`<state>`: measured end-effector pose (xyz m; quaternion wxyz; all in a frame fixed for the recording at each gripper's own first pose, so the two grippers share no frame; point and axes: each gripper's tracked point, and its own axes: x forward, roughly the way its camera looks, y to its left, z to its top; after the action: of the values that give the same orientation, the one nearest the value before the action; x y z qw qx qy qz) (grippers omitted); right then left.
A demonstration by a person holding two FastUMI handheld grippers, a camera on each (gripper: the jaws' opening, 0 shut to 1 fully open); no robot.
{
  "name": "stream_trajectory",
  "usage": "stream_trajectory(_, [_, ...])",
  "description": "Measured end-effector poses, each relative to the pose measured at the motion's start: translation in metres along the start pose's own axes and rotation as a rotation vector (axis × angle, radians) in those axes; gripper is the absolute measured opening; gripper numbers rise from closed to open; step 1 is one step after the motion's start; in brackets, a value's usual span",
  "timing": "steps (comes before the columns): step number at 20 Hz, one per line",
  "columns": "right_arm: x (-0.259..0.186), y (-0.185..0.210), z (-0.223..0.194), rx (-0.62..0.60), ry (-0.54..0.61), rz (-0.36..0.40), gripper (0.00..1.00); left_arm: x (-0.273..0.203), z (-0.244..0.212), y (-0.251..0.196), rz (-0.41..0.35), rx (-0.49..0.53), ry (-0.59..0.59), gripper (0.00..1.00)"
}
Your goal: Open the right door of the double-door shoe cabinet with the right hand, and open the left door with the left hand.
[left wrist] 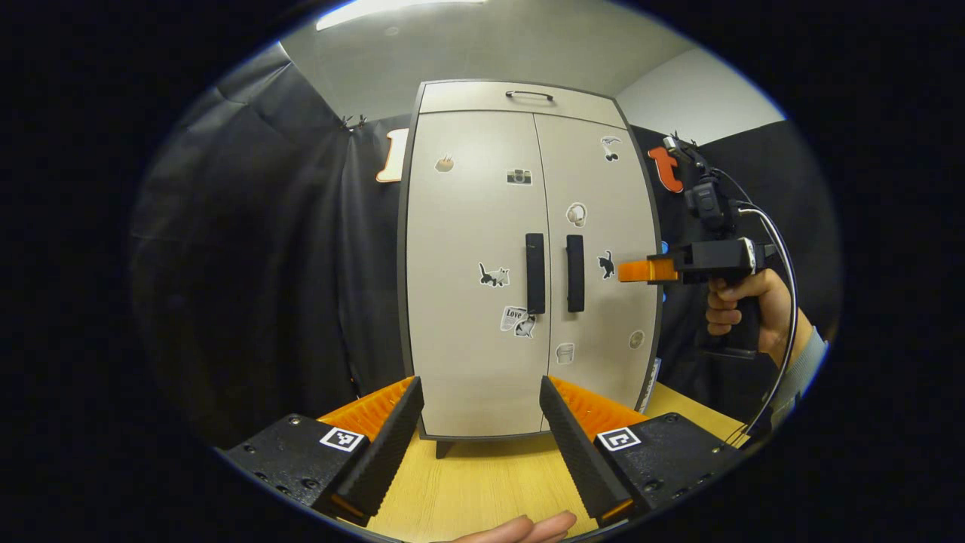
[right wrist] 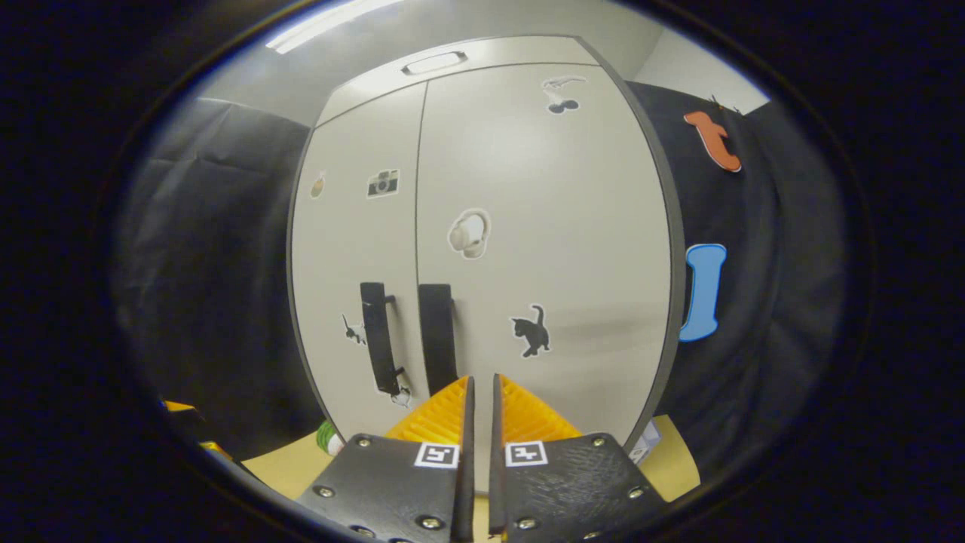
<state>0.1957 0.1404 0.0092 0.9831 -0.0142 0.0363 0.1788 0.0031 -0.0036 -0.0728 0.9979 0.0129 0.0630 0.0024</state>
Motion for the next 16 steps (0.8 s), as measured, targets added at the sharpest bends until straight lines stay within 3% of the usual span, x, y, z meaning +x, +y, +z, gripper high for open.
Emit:
stream_trajectory(1, [0.003,0.006,0.002,-0.008,-0.014,0.007,0.13,-0.001,0.0,0.002,0.001,0.0,-0.004,0.96])
stream_trajectory(4, [0.017,0.025,0.001,-0.052,-0.032,0.008,0.96,-0.004,0.0,0.008,-0.001,-0.007,-0.014,0.96])
stream_trajectory(5, [0.02,0.026,-0.001,-0.063,-0.026,-0.02,0.98,-0.004,-0.001,0.01,0.001,-0.011,-0.015,0.96])
stream_trajectory(12, [0.066,0.034,-0.01,0.012,-0.005,-0.12,0.97,0.002,-0.013,0.029,0.016,-0.01,0.003,0.96])
stream_trajectory(13, [0.071,0.033,-0.009,0.022,-0.008,-0.129,0.91,0.003,-0.015,0.03,0.015,-0.009,0.005,0.96])
stream_trajectory(15, [0.081,0.036,-0.009,0.045,-0.007,-0.128,0.63,0.005,-0.019,0.031,0.007,-0.011,0.012,0.97])
stream_trajectory(16, [0.086,0.04,-0.01,0.052,-0.011,-0.122,0.4,0.006,-0.022,0.033,0.006,-0.013,0.018,0.96])
